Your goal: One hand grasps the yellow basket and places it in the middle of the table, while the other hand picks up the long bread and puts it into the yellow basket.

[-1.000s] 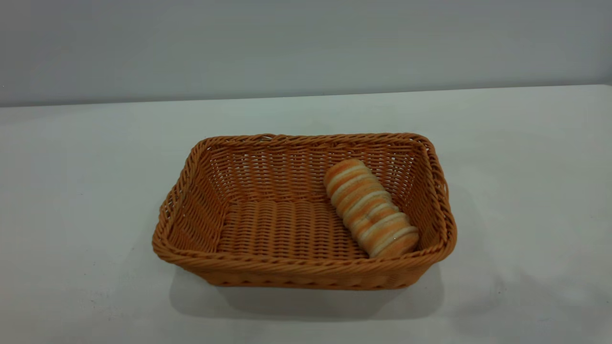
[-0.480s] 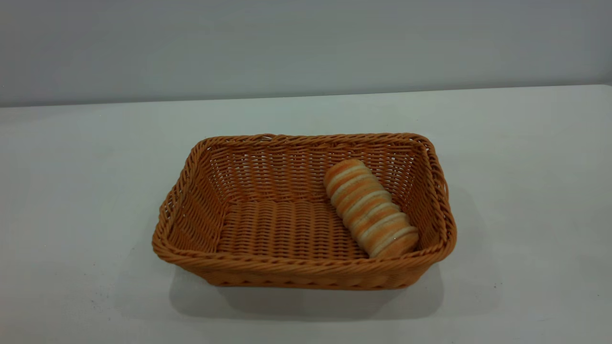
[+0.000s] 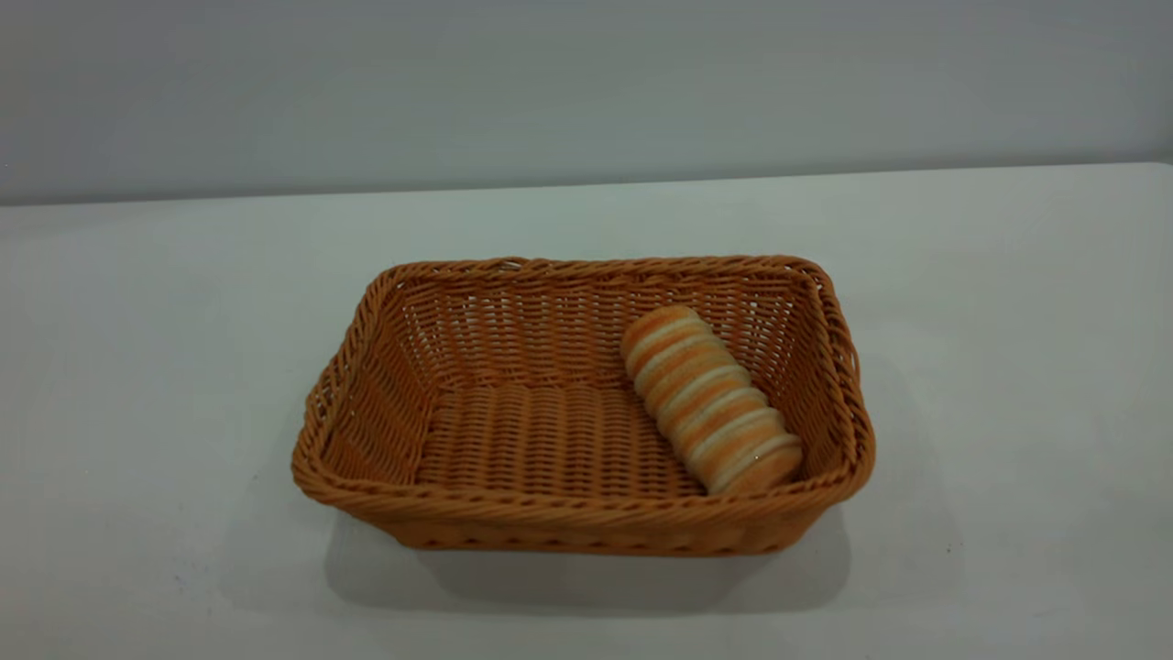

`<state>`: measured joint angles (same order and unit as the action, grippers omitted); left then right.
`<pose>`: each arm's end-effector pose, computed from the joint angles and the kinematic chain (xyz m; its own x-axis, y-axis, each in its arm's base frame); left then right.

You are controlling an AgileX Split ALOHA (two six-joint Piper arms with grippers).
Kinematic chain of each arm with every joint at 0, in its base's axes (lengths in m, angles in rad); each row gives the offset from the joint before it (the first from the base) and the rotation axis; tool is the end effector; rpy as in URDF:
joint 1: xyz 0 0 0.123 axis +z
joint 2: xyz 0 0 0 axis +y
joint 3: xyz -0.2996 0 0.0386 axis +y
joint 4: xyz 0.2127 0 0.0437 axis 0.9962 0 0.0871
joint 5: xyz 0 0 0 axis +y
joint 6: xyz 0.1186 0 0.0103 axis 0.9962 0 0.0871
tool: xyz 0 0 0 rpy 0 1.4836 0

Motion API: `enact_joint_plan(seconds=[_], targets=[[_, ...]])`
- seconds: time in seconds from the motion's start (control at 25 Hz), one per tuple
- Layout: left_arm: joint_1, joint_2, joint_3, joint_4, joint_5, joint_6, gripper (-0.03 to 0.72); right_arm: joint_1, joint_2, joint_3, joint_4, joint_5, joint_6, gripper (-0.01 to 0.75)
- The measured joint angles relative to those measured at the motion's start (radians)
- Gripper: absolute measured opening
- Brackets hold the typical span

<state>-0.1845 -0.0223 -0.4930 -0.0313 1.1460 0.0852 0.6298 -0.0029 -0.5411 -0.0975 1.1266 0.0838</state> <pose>-0.0350 0.0031 0.2362 -0.4919 0.1653 -0.8548 0.2435 0.9687 0.0471 -0.0229 -0.0296 0.2520 -0.4044 -0.2433 -0.8816 -0.5077 0.8615 -0.0048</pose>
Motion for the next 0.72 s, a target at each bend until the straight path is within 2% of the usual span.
enact_joint_plan(seconds=[0.2,0.72], targets=[[0.0,0.0,0.0,0.001,-0.002,0.0,0.584,0.0,-0.014,0.062,0.002,0.011,-0.004,0.242],[0.0,0.0,0.0,0.001,-0.005,-0.001,0.584,0.0,-0.014,0.061,0.004,0.012,-0.017,0.241]])
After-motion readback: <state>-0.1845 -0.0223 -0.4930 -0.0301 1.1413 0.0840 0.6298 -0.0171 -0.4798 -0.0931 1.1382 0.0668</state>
